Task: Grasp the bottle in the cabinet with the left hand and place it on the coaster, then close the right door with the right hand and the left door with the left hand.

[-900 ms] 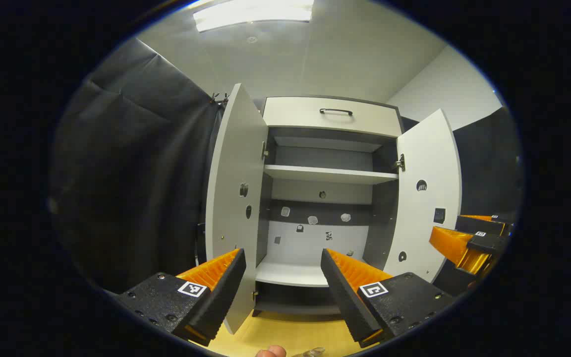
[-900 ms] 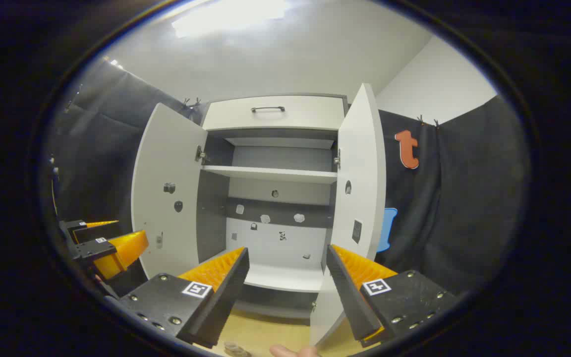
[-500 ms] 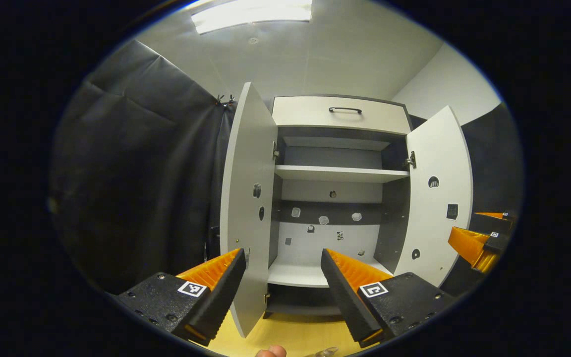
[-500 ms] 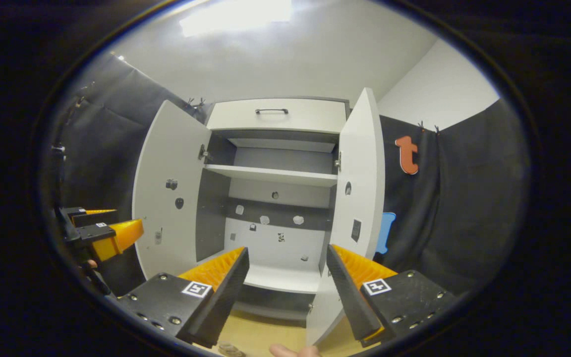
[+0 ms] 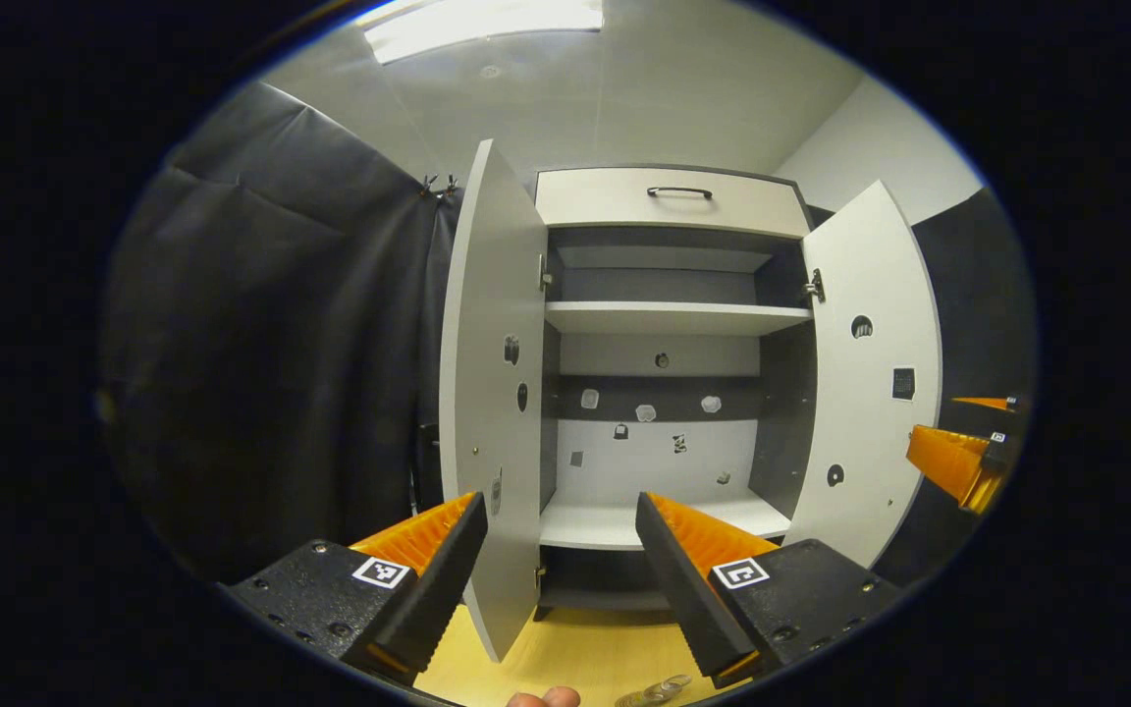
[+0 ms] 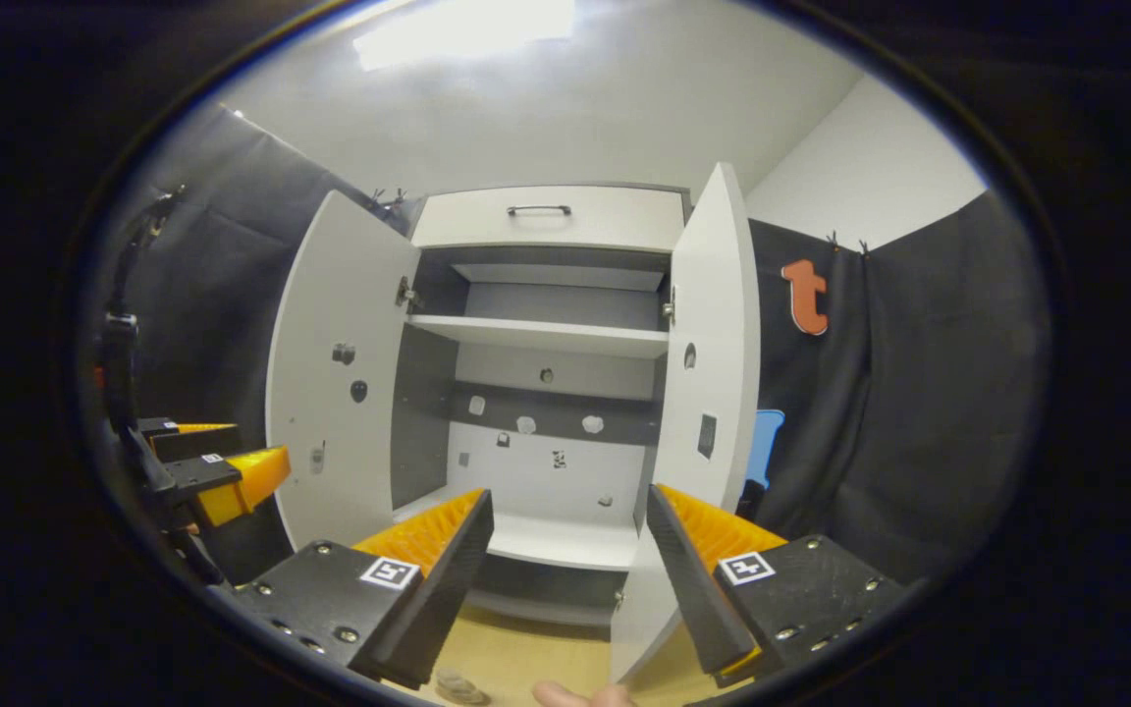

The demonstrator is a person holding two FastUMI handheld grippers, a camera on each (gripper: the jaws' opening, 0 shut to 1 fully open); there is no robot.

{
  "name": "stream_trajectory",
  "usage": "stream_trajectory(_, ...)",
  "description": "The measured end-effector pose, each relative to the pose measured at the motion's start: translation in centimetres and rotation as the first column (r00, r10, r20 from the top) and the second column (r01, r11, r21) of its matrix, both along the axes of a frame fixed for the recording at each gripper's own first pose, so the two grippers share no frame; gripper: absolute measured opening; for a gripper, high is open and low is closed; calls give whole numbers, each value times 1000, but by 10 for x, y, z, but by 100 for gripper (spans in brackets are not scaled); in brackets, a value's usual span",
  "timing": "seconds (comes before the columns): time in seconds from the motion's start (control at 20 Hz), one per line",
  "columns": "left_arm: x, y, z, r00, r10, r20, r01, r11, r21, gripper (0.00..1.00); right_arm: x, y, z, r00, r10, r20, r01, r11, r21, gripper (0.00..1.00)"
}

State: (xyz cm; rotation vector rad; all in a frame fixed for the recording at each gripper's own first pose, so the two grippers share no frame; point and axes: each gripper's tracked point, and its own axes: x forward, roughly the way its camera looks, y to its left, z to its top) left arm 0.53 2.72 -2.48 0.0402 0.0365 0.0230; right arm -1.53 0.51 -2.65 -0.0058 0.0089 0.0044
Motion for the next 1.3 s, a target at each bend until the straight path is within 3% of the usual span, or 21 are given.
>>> stream_trajectory(0.25,2,0,-1,1000,-4,0,4,1000,1,93,-2,-1,-2,1000,-1,-4,1,1000,5,95)
stream_trajectory(0.8,4,-3,-1,1000,-11,1,11,1000,5,96,-1,-7,3,1000,-17,3,17,1000,10,95)
stream_trajectory(1.05,4,-14,-39,996,-43,-75,43,999,4,96,0,-10,2,1000,-28,0,28,1000,1,95)
stream_trajectory(1.3,-5,-37,-104,972,-142,-184,137,990,-41,97,1,-17,3,999,-47,4,47,999,0,95)
